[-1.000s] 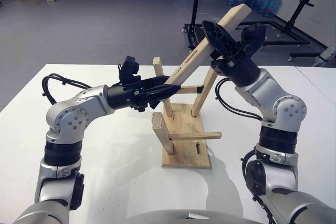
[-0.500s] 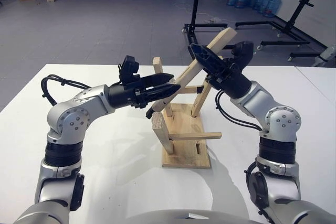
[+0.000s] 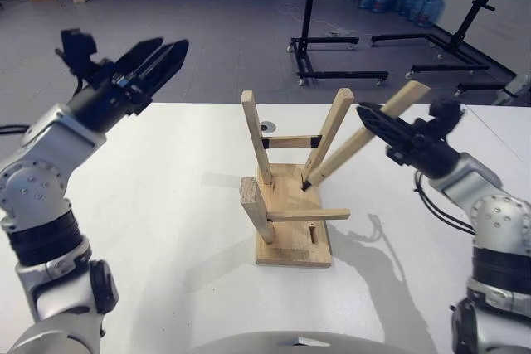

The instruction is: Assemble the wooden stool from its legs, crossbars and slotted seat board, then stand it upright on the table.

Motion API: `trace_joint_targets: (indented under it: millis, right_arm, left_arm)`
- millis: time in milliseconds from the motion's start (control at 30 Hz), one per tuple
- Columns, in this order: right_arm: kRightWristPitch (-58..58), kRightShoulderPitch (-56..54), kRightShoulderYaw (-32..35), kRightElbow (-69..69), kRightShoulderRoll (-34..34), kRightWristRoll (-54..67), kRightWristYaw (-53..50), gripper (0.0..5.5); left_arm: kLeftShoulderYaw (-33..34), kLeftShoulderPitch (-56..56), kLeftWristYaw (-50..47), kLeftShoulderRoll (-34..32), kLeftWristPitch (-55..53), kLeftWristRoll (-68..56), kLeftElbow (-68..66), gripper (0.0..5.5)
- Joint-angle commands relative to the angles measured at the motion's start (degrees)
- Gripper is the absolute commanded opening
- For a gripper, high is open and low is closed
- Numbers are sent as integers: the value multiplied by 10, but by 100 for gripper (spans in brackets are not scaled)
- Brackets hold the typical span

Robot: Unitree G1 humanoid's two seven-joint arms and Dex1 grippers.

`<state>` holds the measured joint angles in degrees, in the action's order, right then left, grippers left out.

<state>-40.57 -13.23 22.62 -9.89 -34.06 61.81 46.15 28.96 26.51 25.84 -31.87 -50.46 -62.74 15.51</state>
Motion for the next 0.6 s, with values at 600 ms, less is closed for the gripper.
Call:
trace_joint_targets:
  millis: [600]
  right_arm:
    - [148, 173, -51, -105, 9, -102, 185, 208]
  left_arm:
    - [29, -60, 18, -80, -42, 19, -87, 540]
